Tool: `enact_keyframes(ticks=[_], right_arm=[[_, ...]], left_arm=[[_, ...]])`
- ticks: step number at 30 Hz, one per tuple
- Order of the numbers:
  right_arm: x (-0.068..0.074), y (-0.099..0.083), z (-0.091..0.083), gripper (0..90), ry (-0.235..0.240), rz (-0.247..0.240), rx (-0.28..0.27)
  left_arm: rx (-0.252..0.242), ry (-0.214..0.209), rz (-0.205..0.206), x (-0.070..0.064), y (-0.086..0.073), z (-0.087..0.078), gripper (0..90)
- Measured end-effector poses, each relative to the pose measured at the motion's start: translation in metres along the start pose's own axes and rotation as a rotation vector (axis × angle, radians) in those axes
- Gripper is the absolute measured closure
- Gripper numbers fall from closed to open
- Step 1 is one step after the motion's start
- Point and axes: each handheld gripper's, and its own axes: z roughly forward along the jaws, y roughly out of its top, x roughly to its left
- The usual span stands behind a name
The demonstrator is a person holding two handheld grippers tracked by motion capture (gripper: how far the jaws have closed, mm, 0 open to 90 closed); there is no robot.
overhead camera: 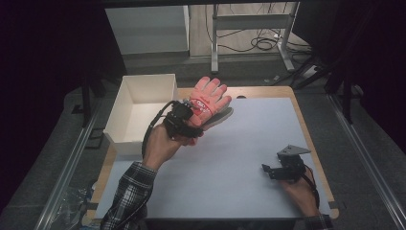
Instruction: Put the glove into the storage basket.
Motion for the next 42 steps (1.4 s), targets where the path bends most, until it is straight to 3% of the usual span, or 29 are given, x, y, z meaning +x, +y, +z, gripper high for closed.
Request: enact_keyframes(ticks=[14, 23, 28, 35, 42], right_arm=[[0.001, 0.001, 0.002, 9.6, -0.005, -0.002, 0.017], [0.0, 0.001, 0.002, 9.4, -0.008, -0.003, 0.018], [0.0, 0.001, 0.002, 9.3, -0.007, -0.002, 0.019], [0.0, 0.001, 0.002, 9.3, -0.009, -0.003, 0.019], [0.0, 0.001, 0.002, 9.3, -0.009, -0.003, 0.019]], left_arm=[[-0.013, 0.077, -0.073, 0.036, 0.005, -0.035, 49.5], [-0.019, 0.142, -0.169, 0.072, -0.007, -0.056, 49.4], [-0.036, 0.187, -0.242, 0.093, -0.017, -0.063, 49.4], [-0.034, 0.236, -0.319, 0.116, -0.033, -0.056, 48.9], [-0.019, 0.263, -0.377, 0.131, -0.045, -0.033, 48.6]])
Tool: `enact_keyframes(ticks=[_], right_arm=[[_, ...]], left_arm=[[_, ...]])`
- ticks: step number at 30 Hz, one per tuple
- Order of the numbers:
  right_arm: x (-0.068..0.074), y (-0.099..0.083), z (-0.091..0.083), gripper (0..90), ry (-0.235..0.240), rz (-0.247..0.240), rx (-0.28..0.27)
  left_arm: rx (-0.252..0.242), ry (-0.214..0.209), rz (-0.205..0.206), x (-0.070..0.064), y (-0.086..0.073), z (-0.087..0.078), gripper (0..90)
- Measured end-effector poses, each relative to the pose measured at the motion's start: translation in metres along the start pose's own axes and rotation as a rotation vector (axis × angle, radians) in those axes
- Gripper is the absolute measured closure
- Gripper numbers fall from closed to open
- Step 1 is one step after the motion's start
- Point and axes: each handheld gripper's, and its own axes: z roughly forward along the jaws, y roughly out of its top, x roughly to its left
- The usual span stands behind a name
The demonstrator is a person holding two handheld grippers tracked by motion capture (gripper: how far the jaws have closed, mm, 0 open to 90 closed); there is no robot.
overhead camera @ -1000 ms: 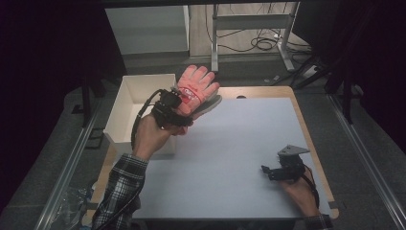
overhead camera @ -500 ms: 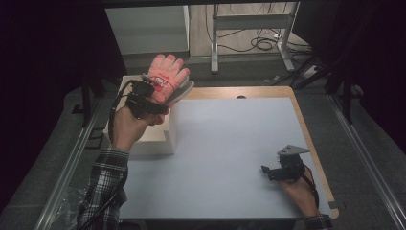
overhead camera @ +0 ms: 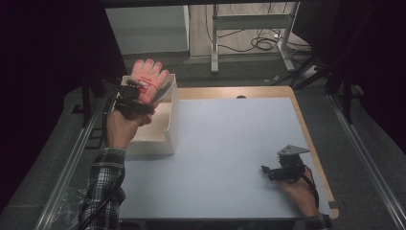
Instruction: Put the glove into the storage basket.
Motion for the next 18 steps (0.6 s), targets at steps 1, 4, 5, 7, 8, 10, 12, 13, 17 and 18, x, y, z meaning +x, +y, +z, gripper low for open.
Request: enact_keyframes(ticks=[1, 4, 5, 7, 8, 10, 12, 13, 17, 18], right_arm=[[0.0, 0.0, 0.0, 9.3, 0.0, 0.0, 0.0], [0.0, 0.0, 0.0, 9.4, 0.0, 0.0, 0.0], [0.0, 0.0, 0.0, 9.4, 0.0, 0.0, 0.0], [0.0, 0.0, 0.0, 9.4, 0.0, 0.0, 0.0], [0.0, 0.0, 0.0, 9.4, 0.0, 0.0, 0.0], [0.0, 0.0, 0.0, 9.4, 0.0, 0.0, 0.0], [0.0, 0.0, 0.0, 9.4, 0.0, 0.0, 0.0], [0.0, 0.0, 0.0, 9.4, 0.001, 0.0, 0.0], [0.0, 0.0, 0.0, 9.4, 0.0, -0.001, 0.0], [0.0, 0.0, 0.0, 9.4, 0.0, -0.001, 0.0]], left_arm=[[0.005, 0.006, -0.005, 0.001, -0.001, 0.004, 48.6], [0.022, 0.033, -0.012, 0.004, -0.004, 0.018, 48.5], [0.03, 0.034, -0.016, 0.005, -0.005, 0.022, 48.5], [0.039, 0.043, -0.021, 0.006, -0.007, 0.031, 48.1], [0.046, 0.05, -0.025, 0.007, -0.007, 0.036, 47.9], [0.058, 0.058, -0.033, 0.008, -0.008, 0.045, 47.7], [0.062, 0.061, -0.042, 0.008, -0.01, 0.054, 47.7], [0.067, 0.06, -0.042, 0.007, -0.01, 0.058, 47.7], [0.09, 0.072, -0.042, 0.004, -0.01, 0.073, 47.3], [0.095, 0.076, -0.042, 0.003, -0.01, 0.076, 47.2]])
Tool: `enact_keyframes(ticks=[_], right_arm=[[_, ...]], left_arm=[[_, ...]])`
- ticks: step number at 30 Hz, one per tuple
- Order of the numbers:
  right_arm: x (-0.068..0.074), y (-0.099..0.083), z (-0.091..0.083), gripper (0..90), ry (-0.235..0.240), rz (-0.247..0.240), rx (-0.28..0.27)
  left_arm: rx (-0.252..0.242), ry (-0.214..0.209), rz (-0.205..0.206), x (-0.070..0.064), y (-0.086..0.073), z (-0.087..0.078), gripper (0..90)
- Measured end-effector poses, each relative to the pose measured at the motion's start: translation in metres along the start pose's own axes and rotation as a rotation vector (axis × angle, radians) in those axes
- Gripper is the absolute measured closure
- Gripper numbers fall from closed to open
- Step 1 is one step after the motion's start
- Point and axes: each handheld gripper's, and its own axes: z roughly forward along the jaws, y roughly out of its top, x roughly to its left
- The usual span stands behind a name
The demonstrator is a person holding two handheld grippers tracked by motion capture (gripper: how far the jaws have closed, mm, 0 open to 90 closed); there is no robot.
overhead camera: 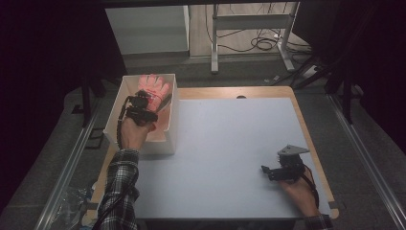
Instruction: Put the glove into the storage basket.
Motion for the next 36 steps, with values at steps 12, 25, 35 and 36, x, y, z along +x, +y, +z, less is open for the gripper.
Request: enact_keyframes(ticks=[12, 25, 35, 36], right_arm=[[0.0, 0.0, 0.0, 9.4, 0.001, 0.001, 0.0], [0.0, 0.0, 0.0, 9.4, 0.0, 0.0, 0.0], [0.0, 0.0, 0.0, 9.4, 0.0, 0.0, 0.0], [0.0, 0.0, 0.0, 9.4, -0.001, 0.0, 0.0]], left_arm=[[0.099, 0.029, -0.01, -0.014, 0.011, 0.03, 43.4], [0.169, -0.003, 0.003, -0.015, 0.012, 0.036, 13.1], [0.164, -0.031, 0.002, -0.012, 0.009, 0.023, 7.6], [0.166, -0.039, 0.006, -0.011, 0.008, 0.022, 7.3]])
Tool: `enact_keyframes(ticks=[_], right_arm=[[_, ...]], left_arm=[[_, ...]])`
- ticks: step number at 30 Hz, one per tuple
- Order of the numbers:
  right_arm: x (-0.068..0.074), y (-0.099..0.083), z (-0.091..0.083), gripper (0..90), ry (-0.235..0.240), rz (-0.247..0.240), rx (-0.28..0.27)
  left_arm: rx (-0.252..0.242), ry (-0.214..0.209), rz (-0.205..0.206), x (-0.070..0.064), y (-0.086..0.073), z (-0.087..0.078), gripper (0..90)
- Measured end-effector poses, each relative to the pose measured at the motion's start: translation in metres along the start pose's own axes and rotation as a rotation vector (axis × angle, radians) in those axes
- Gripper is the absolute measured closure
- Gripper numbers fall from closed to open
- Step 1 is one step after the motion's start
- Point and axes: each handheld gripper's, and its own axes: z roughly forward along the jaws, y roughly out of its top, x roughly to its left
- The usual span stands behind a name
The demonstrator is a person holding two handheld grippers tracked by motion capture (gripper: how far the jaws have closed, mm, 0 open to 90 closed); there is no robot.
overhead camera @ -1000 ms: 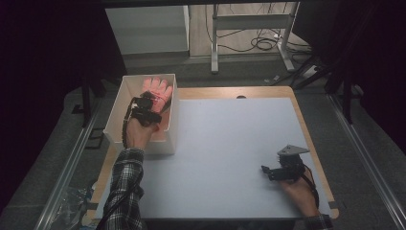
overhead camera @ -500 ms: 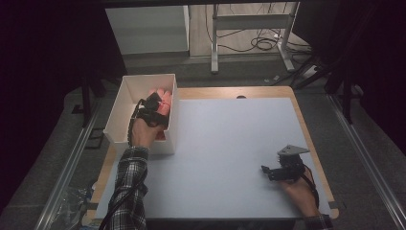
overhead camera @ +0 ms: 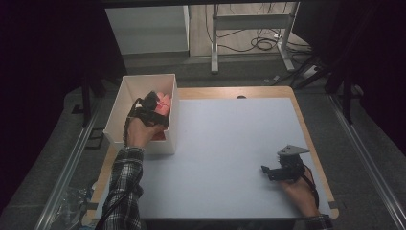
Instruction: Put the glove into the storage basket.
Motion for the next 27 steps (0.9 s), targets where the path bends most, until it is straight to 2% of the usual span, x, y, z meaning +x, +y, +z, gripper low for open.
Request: enact_keyframes(ticks=[3, 5, 6, 7, 9, 11, 13, 17, 22, 27], right_arm=[[0.0, 0.0, 0.0, 9.4, 0.001, 0.0, 0.0], [0.0, 0.0, 0.0, 9.4, 0.0, 0.0, 0.0], [0.0, 0.0, 0.0, 9.4, 0.001, 0.0, 0.0], [0.0, 0.0, 0.0, 9.4, 0.001, 0.0, 0.0], [0.0, 0.0, 0.0, 9.4, 0.001, 0.0, 0.0], [0.0, 0.0, 0.0, 9.4, 0.001, 0.0, 0.0], [0.0, 0.0, 0.0, 9.4, 0.0, 0.0, 0.0], [0.0, 0.0, 0.0, 9.4, 0.001, 0.0, 0.0], [0.0, 0.0, 0.0, 9.4, 0.0, 0.0, 0.0], [0.0, 0.0, 0.0, 9.4, 0.0, 0.0, 0.0]], left_arm=[[-0.015, -0.01, 0.002, 0.002, -0.002, -0.002, 5.9], [-0.02, 0.03, 0.009, 0.001, -0.001, 0.0, 5.4], [-0.038, 0.053, 0.026, 0.0, -0.001, 0.0, 5.7], [-0.048, 0.059, 0.027, 0.0, 0.0, 0.001, 6.3], [-0.056, 0.041, 0.008, 0.002, 0.003, 0.003, 6.3], [-0.058, 0.046, 0.004, 0.002, 0.006, 0.007, 5.4], [-0.054, 0.027, -0.008, 0.002, 0.008, 0.008, 1.8], [-0.107, -0.019, -0.003, 0.001, 0.007, -0.009, 2.0], [-0.136, -0.014, 0.011, -0.001, 0.004, -0.029, 3.1], [-0.152, -0.008, 0.02, -0.001, 0.0, -0.036, 5.4]])
